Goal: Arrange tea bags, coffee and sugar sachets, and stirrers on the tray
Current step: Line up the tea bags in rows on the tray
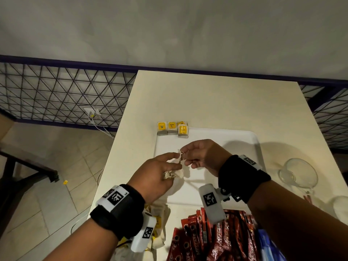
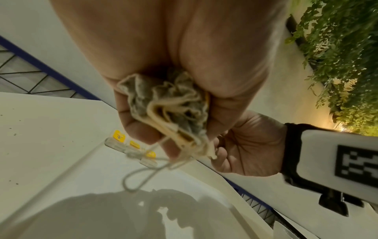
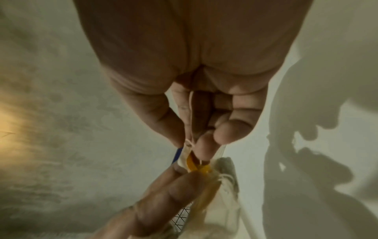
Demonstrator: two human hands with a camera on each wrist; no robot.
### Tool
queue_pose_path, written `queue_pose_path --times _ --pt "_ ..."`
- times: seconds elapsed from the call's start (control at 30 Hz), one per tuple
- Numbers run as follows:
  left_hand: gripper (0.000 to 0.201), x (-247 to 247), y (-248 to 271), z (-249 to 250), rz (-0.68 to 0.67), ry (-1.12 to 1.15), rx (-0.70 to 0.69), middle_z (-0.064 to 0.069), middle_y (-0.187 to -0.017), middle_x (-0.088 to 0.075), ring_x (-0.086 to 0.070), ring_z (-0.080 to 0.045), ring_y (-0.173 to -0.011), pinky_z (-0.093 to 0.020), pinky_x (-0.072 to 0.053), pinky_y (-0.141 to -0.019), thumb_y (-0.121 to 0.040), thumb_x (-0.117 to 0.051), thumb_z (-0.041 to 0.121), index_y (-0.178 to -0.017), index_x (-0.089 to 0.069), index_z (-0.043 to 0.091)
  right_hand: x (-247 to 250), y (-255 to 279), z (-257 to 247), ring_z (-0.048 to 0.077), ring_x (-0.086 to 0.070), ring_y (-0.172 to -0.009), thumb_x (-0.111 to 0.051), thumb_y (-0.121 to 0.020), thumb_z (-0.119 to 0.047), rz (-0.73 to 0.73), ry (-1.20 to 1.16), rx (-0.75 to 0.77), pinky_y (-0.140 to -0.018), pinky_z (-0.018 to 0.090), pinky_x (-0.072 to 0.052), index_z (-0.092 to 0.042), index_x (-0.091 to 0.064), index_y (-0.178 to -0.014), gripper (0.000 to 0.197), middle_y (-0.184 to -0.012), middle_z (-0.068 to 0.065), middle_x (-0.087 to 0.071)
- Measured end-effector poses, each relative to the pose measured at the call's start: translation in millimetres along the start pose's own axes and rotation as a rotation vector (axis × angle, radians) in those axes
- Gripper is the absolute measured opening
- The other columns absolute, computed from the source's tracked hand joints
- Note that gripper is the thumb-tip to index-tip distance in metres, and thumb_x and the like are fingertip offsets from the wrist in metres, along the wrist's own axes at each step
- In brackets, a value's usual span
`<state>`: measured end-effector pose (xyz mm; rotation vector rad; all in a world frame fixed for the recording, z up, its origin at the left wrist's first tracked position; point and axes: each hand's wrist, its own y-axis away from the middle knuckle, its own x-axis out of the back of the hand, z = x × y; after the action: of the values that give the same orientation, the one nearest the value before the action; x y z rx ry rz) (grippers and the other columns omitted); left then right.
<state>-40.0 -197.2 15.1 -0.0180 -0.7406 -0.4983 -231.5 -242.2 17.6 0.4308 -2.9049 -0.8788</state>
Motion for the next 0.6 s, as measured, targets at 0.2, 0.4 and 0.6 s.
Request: queue_pose_path --times 0.2,0.4,0.6 --pt "0.041 12 -2 -3 0.06 0.489 0.163 0.039 -0.109 -0.061 -0.063 0.006 -0.087 -0.007 -0.048 -0.072 -0.084 -0.065 -0.005 -0.109 -0.069 0.027 7 -5 -6 0.003 -0.055 -0.061 -0.078 -0.075 -0.012 0.126 0.37 0.202 -0.065 0.022 -0.043 -0.022 -0.062 -0.103 0.034 -0.083 -0.006 -0.065" --pt "0.04 19 -10 -14 0.042 0.734 0.203 0.011 -0.114 -0.071 -0.066 -0.008 -0.104 -0.015 -0.05 -0.085 -0.074 -0.072 0.0 -0.113 -0.07 0.01 4 -17 -11 0.0 -0.047 -0.047 -0.071 -0.085 -0.018 -0.01 0.471 0.292 -0.054 0.01 -0.033 -0.018 -0.068 -0.096 0.011 -0.054 -0.024 -0.057" --pt "0.042 24 -19 -36 0.046 0.676 0.254 0.016 -0.118 -0.068 -0.06 -0.002 -0.114 -0.014 -0.048 -0.088 -0.074 -0.072 0.002 -0.114 -0.069 0.015 7 -55 1 0.013 -0.058 -0.062 -0.067 -0.087 -0.018 0.061 0.469 0.227 -0.066 0.031 -0.047 -0.029 -0.065 -0.078 0.014 -0.064 -0.001 -0.065"
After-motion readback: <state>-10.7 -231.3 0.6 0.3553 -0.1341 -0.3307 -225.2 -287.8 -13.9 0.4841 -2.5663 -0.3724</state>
